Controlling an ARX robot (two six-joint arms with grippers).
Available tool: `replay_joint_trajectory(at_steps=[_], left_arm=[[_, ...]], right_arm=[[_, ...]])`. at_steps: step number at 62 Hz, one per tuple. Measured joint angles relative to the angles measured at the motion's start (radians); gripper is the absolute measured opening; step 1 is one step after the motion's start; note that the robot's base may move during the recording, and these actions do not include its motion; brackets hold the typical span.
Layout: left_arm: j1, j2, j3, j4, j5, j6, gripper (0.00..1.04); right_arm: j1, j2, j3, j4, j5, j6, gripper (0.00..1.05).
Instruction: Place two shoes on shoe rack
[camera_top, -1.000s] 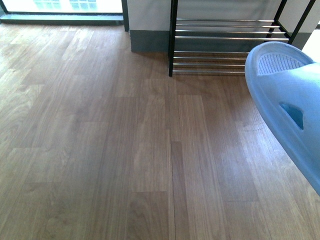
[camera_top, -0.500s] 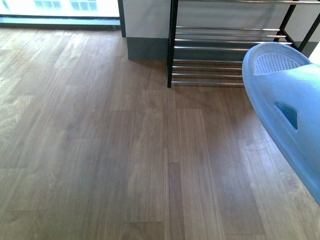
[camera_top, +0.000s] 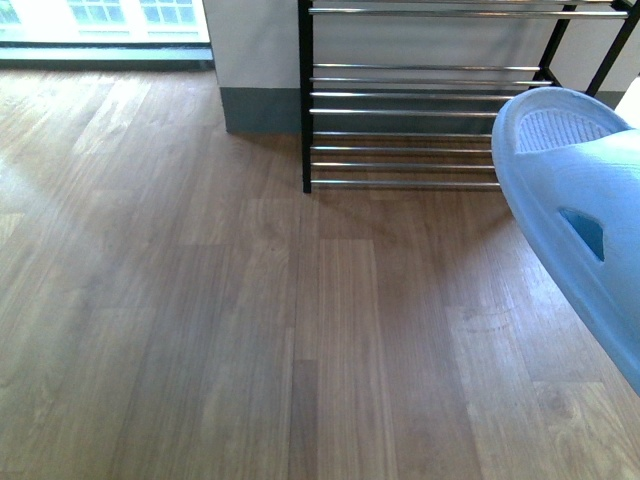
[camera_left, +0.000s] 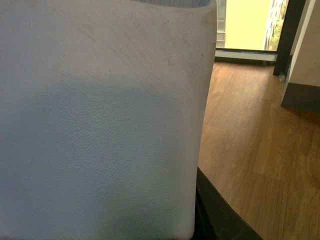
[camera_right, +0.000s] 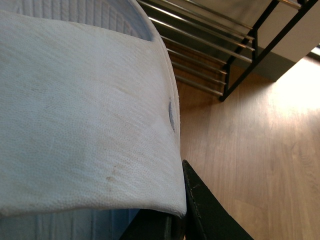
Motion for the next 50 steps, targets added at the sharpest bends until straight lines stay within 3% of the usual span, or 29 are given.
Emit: replay_joint_trajectory(at_steps=[50], left_arm=[[0.0,0.0,-0.001,0.0,0.001,0.0,0.02]], right_arm=[[0.0,0.0,-0.001,0.0,-0.002,0.0,0.01]])
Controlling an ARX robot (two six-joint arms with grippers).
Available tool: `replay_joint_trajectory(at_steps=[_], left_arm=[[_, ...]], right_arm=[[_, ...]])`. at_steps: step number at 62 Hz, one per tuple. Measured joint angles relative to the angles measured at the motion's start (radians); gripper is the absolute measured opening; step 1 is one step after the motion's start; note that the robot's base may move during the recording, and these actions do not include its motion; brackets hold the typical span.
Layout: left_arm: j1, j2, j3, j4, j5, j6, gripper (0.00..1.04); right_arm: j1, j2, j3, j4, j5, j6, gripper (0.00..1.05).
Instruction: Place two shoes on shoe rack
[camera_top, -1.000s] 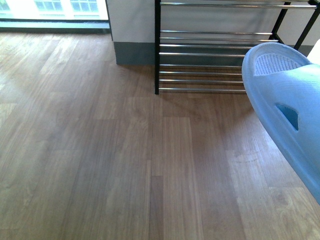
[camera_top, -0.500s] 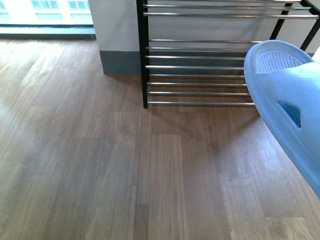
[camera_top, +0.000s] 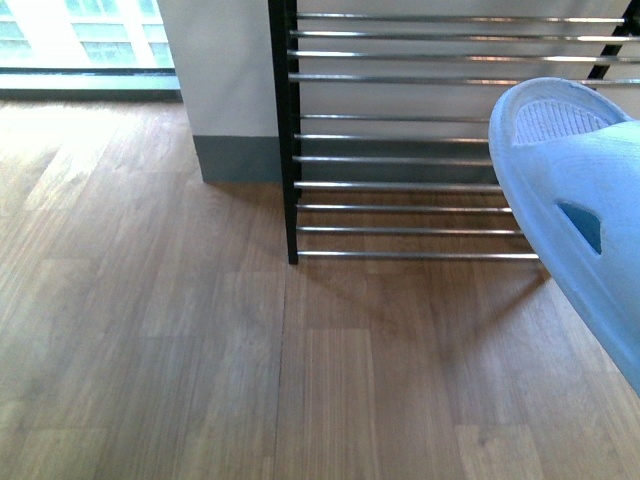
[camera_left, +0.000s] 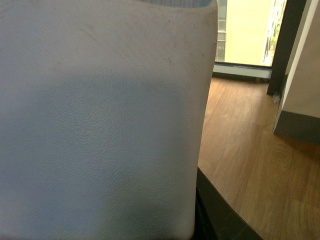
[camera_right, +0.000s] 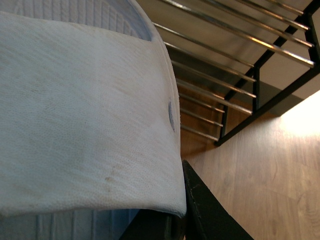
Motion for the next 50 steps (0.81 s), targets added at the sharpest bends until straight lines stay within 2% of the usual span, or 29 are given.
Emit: replay_joint_trajectory(at_steps=[50], left_arm=[[0.0,0.003,0.0,0.0,0.0,0.0,0.02]], right_arm=[[0.0,0.001,0.003,0.0,0.0,-0.003,0.01]])
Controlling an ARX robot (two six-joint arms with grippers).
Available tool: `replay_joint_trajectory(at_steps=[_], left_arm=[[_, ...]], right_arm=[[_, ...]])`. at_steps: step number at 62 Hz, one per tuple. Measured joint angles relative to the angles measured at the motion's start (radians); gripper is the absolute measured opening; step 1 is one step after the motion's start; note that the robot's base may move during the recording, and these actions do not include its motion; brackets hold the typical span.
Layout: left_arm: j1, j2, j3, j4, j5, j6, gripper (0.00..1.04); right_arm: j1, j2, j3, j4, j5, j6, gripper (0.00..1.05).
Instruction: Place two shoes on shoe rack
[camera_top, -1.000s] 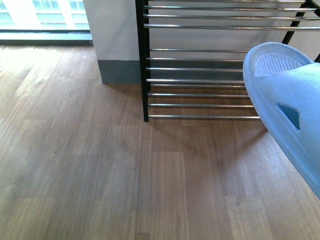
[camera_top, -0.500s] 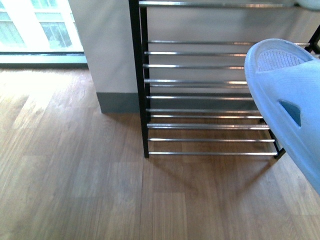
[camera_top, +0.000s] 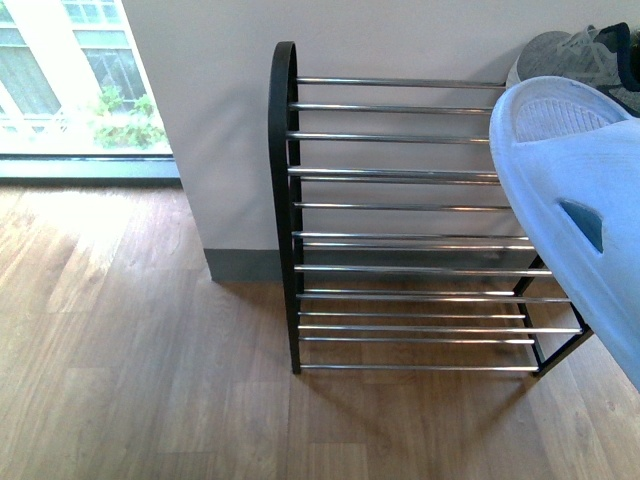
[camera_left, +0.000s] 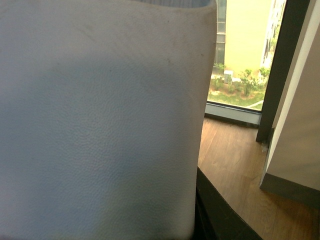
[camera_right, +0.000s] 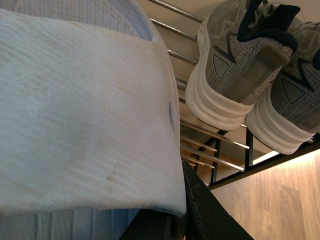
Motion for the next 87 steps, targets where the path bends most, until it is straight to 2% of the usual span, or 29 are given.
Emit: replay_joint_trajectory(at_steps=[42,45,49,52,55,67,87], left_arm=[[0.0,0.0,0.0,0.0,0.0,0.0,0.02],[0.0,0.0,0.0,0.0,0.0,0.0,0.02],[0.0,0.0,0.0,0.0,0.0,0.0,0.02],[0.0,0.0,0.0,0.0,-0.001,0.0,0.02],[0.0,0.0,0.0,0.0,0.0,0.0,0.02],[0.0,0.0,0.0,0.0,-0.001,0.0,0.02],[0.0,0.0,0.0,0.0,0.0,0.0,0.02]], right_arm=[[0.0,0.0,0.0,0.0,0.0,0.0,0.01],[-0.013,0.019,-0.018,0.07,-0.071,0.012,0.01],[-0.007,0.054,-0.057,0.259,-0.201,0.051,0.01],[0.023,0.069,-0.06,0.335,-0.216,0.075,0.01],[0.051,0.075,-0.047,0.358,-0.21,0.093,0.01],[0.183,0.212,0.107,0.392,-0.085,0.137,0.01],[0.166,0.646,0.46,0.282,0.047,0.177,0.01]])
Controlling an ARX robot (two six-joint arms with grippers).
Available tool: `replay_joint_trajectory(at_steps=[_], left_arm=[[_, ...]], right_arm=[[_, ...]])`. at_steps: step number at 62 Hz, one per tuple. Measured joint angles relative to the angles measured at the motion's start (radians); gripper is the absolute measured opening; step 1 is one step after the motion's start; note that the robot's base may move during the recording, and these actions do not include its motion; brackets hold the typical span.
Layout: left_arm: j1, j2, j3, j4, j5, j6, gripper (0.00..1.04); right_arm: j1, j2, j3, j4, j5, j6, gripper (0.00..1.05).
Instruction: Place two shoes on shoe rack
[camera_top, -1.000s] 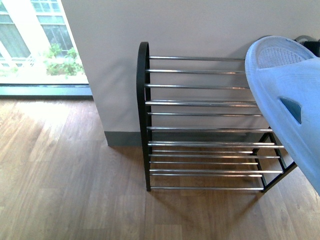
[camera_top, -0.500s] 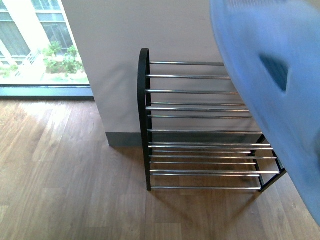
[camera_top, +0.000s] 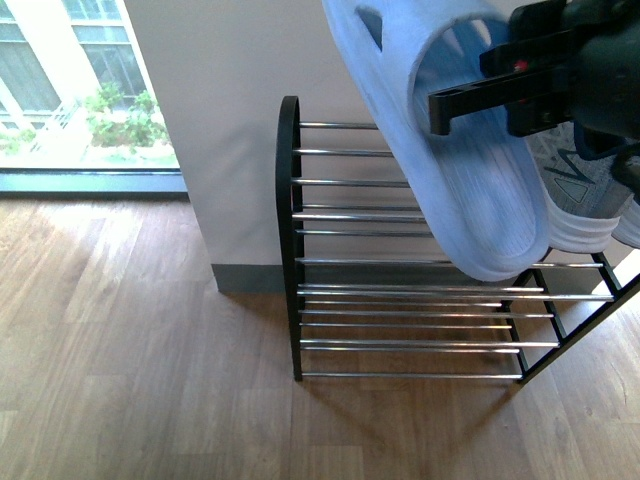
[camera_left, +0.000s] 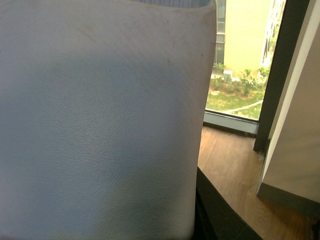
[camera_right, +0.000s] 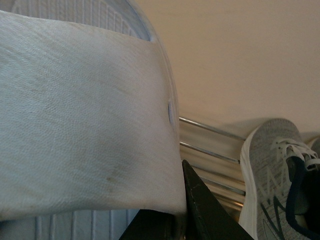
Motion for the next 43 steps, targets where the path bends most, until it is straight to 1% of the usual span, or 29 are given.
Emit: replay_joint_trajectory(at_steps=[7,25,37,43], left_arm=[[0.0,0.0,0.0,0.0,-0.001,0.0,0.02],[0.0,0.0,0.0,0.0,0.0,0.0,0.02],[0.0,0.0,0.0,0.0,0.0,0.0,0.02],[0.0,0.0,0.0,0.0,-0.001,0.0,0.02]], right_arm=[[-0.021,0.119,0.091,-0.008,0.031,-0.024,0.01],[-0.1,0.382,0.349,-0.118,0.115,-0.088,0.01],[-0.139,0.499,0.465,-0.207,0.169,-0.096,0.01],[-0.161,0.563,0.509,-0.225,0.199,-0.099,0.01]])
